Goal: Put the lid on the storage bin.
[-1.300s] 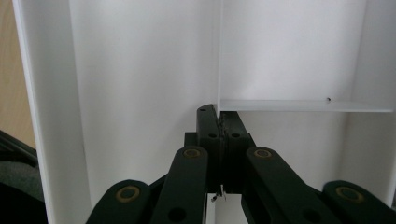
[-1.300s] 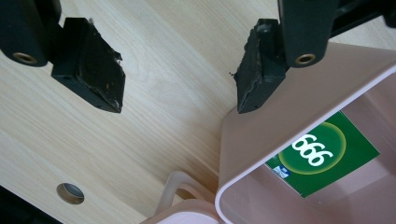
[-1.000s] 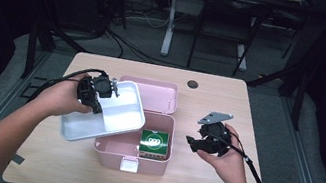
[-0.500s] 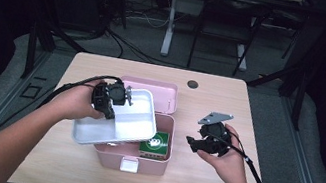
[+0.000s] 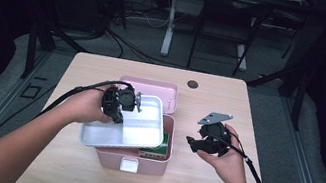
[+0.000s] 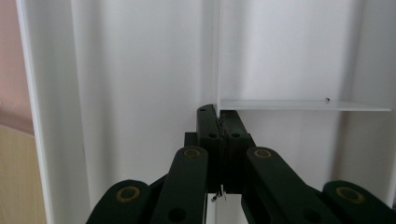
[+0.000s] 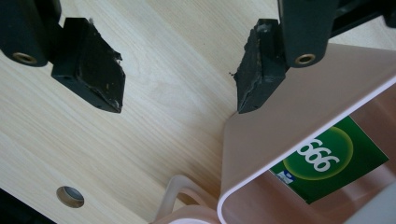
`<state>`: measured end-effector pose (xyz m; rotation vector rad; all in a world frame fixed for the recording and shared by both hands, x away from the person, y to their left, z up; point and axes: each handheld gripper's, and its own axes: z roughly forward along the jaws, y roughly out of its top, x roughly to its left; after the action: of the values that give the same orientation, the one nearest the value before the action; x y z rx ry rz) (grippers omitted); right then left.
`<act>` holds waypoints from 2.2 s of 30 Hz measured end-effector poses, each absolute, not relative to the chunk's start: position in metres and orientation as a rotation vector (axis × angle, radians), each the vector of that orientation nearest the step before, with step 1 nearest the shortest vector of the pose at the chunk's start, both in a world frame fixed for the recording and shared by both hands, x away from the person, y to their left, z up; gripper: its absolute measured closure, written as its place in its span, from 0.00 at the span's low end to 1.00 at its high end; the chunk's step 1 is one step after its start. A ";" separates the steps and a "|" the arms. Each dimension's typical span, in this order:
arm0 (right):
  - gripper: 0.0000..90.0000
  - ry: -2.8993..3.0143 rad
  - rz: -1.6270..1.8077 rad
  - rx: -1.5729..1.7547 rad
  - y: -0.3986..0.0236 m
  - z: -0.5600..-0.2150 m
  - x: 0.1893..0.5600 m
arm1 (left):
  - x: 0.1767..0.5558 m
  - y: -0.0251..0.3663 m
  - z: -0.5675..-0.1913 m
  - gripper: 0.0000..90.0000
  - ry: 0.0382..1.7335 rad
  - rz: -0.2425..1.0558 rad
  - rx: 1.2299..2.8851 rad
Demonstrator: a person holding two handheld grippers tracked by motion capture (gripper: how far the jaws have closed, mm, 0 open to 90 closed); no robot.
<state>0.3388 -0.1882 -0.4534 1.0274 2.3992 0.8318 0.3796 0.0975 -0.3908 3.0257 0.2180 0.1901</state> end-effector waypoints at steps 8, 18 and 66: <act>0.36 2.393 0.837 1.027 -0.189 -0.453 0.339 | 0.378 0.083 -0.397 0.99 0.120 0.181 3.034; 0.36 2.396 0.829 1.026 -0.188 -0.455 0.339 | 0.375 0.066 -0.403 0.99 0.044 0.163 3.026; 0.36 2.384 0.841 1.049 -0.186 -0.459 0.343 | 0.379 0.055 -0.440 0.96 0.129 0.121 3.081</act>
<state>0.3429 -0.1862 -0.4590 1.0492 2.3842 0.8409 0.3790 0.0547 -0.4403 3.0815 0.1287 0.1207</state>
